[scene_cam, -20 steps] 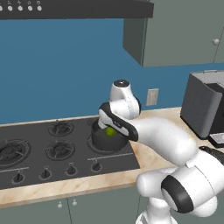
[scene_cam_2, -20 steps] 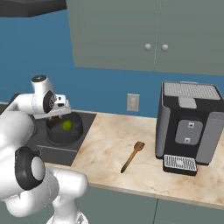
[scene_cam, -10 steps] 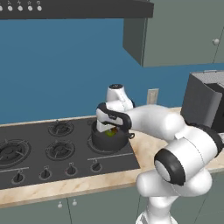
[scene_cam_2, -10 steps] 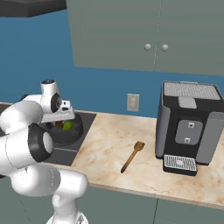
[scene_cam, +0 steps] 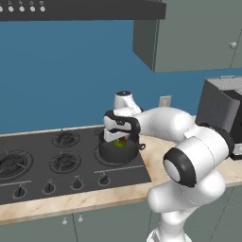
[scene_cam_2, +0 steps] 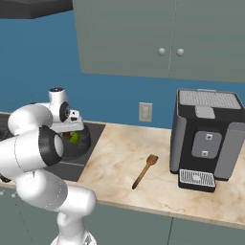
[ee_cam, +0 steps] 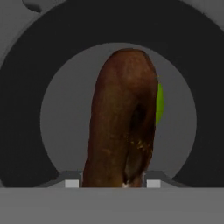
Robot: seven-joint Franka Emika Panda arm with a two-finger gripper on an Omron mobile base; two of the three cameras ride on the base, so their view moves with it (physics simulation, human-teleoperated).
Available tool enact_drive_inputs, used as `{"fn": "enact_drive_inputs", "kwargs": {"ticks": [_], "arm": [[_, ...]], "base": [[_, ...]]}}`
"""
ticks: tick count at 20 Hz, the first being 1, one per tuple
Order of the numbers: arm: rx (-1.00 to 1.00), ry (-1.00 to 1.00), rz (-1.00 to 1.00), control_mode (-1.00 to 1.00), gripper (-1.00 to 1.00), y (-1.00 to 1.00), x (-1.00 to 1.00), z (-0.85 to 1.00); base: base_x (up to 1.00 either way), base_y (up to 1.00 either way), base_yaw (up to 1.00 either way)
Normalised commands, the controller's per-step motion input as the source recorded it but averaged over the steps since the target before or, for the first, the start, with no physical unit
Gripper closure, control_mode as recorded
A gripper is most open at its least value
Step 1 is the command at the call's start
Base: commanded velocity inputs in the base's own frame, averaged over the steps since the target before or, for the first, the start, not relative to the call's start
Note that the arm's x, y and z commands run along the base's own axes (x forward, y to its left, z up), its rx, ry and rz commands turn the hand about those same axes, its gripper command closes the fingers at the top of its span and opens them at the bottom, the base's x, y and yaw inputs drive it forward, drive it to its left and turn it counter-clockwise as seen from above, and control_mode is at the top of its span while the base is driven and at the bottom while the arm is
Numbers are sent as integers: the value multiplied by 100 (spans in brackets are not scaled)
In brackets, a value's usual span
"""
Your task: Put the lime and sweet potato in the pot. Retrieve the spatula and lightly stir the vegetables in the pot.
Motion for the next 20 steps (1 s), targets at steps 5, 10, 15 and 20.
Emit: {"fn": "enact_drive_inputs", "kwargs": {"ticks": [5, 10, 15, 20], "arm": [[0, 1, -1, -100, 100, 0, 31, -12], [0, 2, 0, -100, 100, 0, 11, -16], [0, 0, 0, -100, 100, 0, 12, -15], [0, 0, 0, -100, -100, 0, -1, 0]], "base": [[0, 0, 0], [0, 0, 0], [0, 0, 0], [0, 0, 0]]}}
